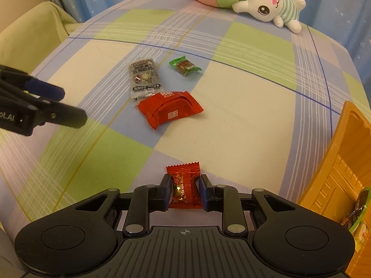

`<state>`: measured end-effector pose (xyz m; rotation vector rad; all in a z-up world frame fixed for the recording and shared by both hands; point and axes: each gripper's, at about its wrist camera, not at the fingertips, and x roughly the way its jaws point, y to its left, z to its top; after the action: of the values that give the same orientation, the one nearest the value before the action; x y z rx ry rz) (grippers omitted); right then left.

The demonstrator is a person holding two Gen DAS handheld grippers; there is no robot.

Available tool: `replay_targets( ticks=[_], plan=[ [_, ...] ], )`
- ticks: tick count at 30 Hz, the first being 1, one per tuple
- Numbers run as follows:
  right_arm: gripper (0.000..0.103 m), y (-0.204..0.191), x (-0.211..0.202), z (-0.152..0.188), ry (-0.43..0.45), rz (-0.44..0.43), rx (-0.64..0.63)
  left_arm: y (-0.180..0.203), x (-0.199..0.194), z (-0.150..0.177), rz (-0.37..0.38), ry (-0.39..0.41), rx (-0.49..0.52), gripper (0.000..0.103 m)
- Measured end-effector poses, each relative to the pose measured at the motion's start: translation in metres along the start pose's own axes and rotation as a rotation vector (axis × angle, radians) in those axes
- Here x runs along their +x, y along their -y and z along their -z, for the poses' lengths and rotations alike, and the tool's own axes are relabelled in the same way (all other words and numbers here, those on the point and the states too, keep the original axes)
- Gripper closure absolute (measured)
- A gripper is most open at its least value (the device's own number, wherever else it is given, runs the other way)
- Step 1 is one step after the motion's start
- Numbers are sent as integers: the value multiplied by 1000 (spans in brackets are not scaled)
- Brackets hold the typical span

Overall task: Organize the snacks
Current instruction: 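Grasp the grey-silver packet with the left tool while the right tool holds the red candy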

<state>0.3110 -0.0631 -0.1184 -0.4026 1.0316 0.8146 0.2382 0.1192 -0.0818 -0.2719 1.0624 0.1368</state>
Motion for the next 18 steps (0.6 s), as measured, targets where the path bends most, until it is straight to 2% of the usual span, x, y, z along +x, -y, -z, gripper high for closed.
replay_targets(
  ticks=[3, 11, 18],
  plan=[
    [81, 0, -2, 0, 21, 19, 29, 0, 4, -4, 4, 1, 3, 29],
    [81, 31, -27, -15, 165, 38, 272, 7, 18, -24, 14, 32, -7, 29],
    [81, 54, -38, -19, 209, 53, 407, 14, 46, -53, -16, 52, -28, 29]
  ],
)
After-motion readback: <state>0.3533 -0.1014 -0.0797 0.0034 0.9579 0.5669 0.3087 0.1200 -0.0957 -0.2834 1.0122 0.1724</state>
